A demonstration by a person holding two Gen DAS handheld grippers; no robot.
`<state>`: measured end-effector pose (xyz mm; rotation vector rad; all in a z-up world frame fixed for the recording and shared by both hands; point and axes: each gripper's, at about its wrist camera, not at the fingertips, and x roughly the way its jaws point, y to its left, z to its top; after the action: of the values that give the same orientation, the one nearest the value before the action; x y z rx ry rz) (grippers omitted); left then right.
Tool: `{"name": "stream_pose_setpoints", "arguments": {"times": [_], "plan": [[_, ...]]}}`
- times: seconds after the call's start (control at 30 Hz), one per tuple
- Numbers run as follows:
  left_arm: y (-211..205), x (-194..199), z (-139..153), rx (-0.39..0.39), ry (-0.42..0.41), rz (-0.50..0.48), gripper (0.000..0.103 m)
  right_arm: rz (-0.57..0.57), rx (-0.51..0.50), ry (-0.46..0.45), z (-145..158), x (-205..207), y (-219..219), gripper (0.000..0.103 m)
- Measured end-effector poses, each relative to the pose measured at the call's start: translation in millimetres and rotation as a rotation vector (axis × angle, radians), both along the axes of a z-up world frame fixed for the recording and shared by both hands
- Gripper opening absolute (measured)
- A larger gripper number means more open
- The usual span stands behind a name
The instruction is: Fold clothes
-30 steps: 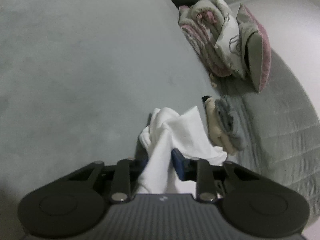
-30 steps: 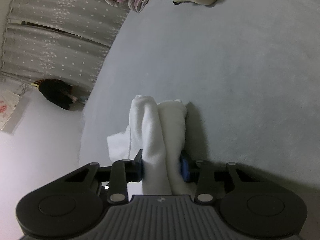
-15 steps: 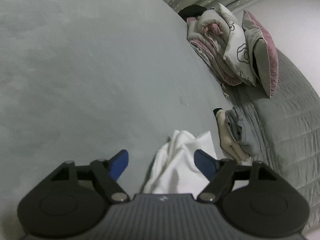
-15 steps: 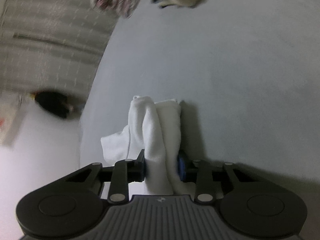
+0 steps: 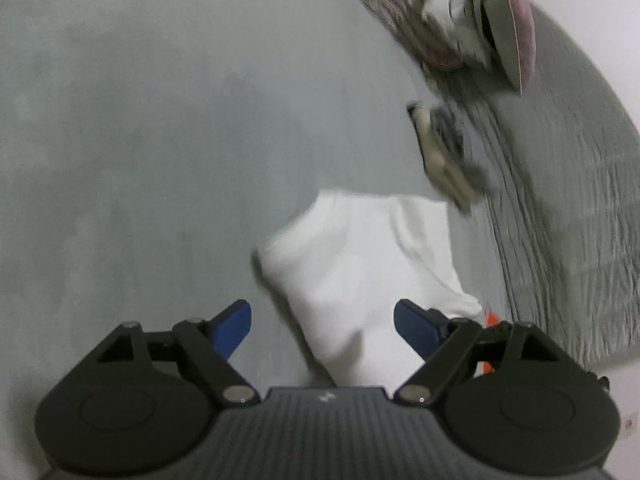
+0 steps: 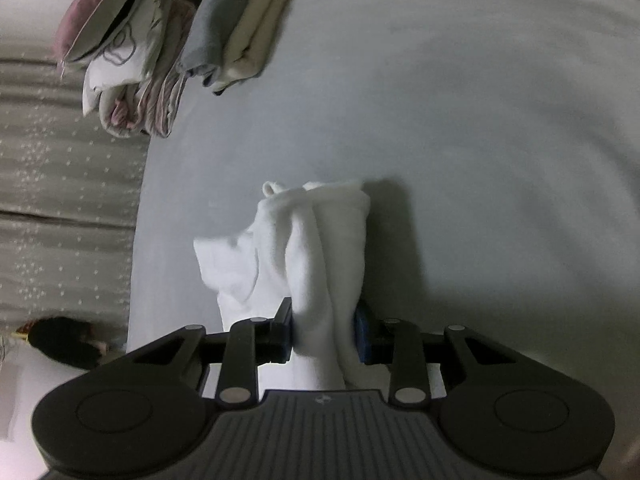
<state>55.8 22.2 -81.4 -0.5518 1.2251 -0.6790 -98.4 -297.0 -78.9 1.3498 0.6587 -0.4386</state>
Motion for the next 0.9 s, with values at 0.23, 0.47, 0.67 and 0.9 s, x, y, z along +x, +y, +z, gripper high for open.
{"name": "stream_pose_setpoints", "arguments": {"times": [0.23, 0.47, 0.67, 0.9], "plan": [[-6, -18, -8, 0.031, -0.016, -0.022, 0.082, 0.092, 0.001, 0.005, 4, -34, 21, 0.033], [-5, -18, -15, -0.015, 0.011, 0.031, 0.08, 0.107, -0.073, 0.005, 9, -63, -9, 0.062], [-18, -14, -23, -0.042, 0.036, 0.009, 0.072, 0.152, -0.168, -0.013, 15, -54, -38, 0.07], [-35, -12, -26, -0.042, 0.038, -0.018, 0.072, 0.34, -0.169, -0.029, 1, -11, -62, 0.073]]}}
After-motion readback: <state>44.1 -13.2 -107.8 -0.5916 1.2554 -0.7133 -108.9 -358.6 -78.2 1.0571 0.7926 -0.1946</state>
